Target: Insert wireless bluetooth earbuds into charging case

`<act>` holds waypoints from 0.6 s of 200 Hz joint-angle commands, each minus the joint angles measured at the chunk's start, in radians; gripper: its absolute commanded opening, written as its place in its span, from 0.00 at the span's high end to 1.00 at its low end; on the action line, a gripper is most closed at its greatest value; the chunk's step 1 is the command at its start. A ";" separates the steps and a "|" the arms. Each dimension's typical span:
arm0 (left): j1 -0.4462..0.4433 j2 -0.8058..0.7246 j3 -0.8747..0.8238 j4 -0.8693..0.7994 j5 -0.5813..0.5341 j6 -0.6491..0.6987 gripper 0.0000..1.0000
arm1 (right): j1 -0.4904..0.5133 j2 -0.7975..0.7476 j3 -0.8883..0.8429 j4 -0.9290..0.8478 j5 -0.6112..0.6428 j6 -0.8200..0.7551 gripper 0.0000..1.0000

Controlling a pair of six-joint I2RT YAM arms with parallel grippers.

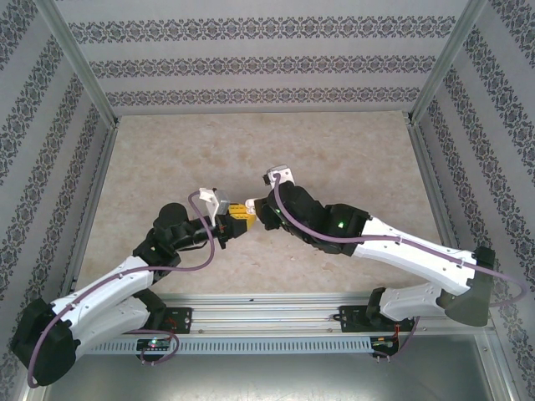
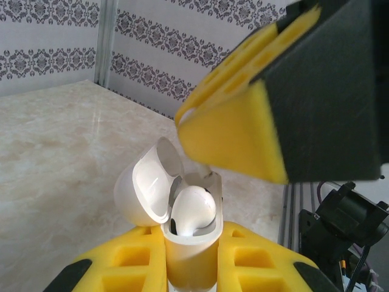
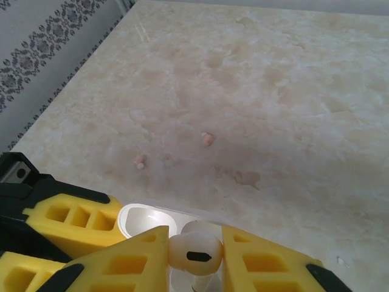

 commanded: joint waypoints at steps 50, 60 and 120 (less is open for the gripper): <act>-0.020 0.000 0.045 0.076 -0.014 -0.030 1.00 | 0.000 -0.011 -0.051 0.016 0.034 0.006 0.76; -0.020 0.002 0.048 0.082 -0.016 -0.035 1.00 | -0.001 -0.015 -0.054 0.024 0.031 0.007 0.76; -0.019 0.036 0.062 0.120 -0.019 -0.055 1.00 | -0.010 0.006 -0.048 0.026 -0.026 0.048 0.73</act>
